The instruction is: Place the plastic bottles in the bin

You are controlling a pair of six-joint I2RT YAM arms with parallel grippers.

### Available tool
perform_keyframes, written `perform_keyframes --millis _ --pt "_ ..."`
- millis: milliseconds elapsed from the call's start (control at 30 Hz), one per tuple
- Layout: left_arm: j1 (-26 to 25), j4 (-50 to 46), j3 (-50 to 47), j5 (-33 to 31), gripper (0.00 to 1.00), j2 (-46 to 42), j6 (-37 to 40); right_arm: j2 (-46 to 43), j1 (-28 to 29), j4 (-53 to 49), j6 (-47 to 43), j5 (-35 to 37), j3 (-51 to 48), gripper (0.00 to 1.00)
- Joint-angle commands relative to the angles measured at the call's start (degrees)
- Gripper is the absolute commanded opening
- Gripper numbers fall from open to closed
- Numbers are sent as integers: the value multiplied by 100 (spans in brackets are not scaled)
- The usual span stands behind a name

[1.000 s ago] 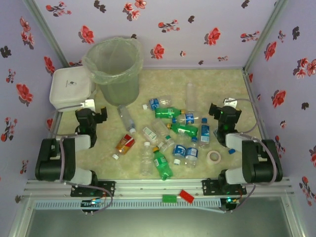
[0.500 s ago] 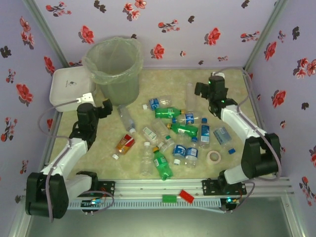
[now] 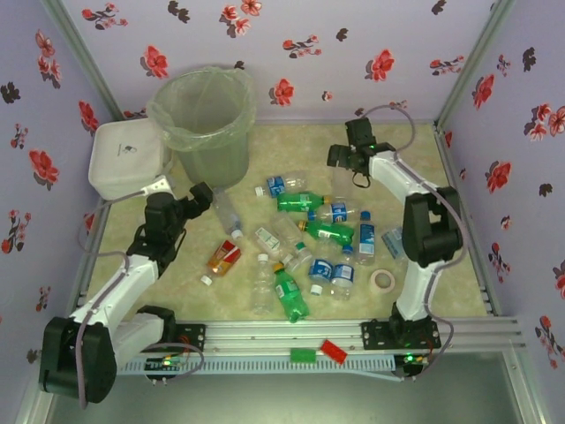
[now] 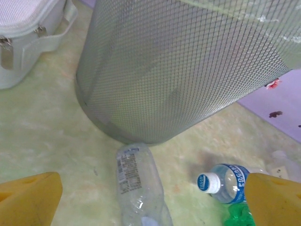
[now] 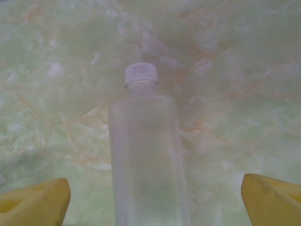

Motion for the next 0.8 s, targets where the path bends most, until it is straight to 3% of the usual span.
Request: perform_keyframes --millis 0,300,467,567,767 --pt "-41 185 0 238 100 108 -328 530 48 -621 234 -149 641 89" --pt "-238 -396 282 808 100 618 -239 1334 100 -876 340 206 1302 83" --pt "-452 -346 399 1090 100 608 51 1550 101 -1060 325 259 1549 69" --pt "-615 -286 497 1103 100 585 115 1505 101 -1052 279 355 1571 57" --pt "-1019 -293 874 1402 100 594 417 764 101 -820 0 408 1393 54"
